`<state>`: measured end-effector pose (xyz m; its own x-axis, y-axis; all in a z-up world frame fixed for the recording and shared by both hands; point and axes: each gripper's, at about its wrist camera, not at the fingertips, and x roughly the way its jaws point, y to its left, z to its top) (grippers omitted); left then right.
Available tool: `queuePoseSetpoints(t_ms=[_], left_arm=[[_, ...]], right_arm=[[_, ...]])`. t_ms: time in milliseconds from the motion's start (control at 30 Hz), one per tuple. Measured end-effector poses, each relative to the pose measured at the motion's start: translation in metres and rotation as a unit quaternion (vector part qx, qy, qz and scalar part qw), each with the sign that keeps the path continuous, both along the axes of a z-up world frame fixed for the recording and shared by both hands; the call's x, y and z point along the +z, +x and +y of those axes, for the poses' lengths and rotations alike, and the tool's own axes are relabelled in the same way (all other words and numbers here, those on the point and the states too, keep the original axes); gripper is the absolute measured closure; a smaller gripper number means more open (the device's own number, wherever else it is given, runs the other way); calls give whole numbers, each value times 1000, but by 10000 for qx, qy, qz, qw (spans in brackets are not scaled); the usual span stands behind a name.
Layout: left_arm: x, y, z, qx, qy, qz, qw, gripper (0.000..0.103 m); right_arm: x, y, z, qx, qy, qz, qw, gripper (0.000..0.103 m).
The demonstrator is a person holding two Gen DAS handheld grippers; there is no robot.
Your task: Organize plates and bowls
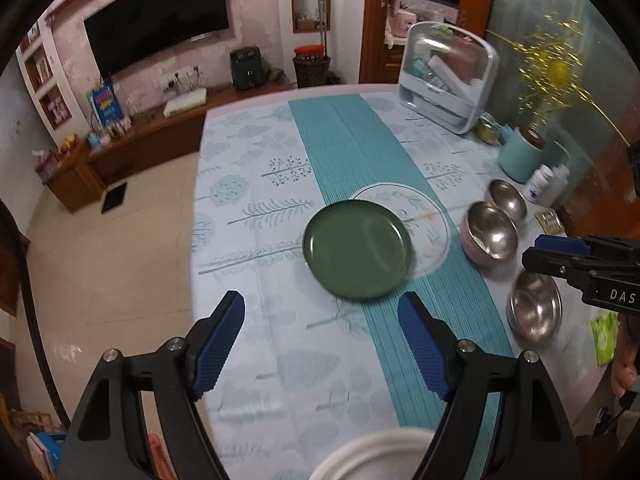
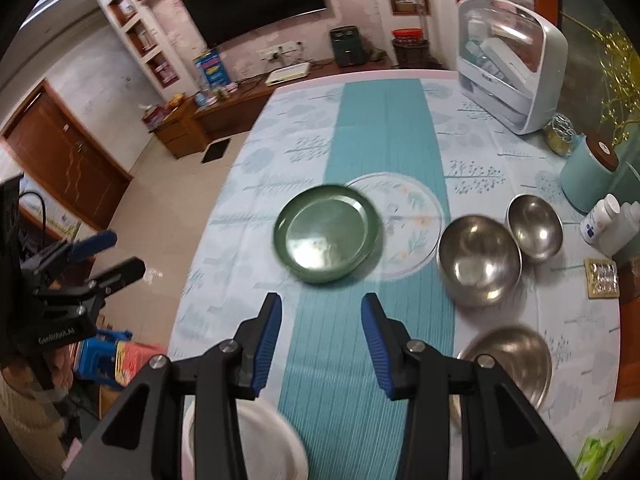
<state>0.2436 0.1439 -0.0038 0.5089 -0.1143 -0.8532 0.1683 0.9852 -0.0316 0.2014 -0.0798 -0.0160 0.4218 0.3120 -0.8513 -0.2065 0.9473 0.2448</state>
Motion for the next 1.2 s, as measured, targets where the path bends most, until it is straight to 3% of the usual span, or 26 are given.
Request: queuePoseSetpoints(t_ms=[367,600,900,1100,1200], left_arm=[[-105,108,7,670,-331,854,9935,25],[-166,141,5,896,-173,1225,9883,25],[-208,158,-3,846,-330,1550,9837,30],[-215,164,-11,715,-398,1623,9833,38],[-220,166,-12,681,-425,1693,9823,47]], right_arm=[[-79,106,-3,-155,133,495,9986,61],[-133,146,-1,-251,244,941,9950,61],[-176,163,11,-75,102,1276,9917,61],[-190,168,10,-59,13,1397,9902,62],[-194,170,10,-35,83,1446,9894,68]])
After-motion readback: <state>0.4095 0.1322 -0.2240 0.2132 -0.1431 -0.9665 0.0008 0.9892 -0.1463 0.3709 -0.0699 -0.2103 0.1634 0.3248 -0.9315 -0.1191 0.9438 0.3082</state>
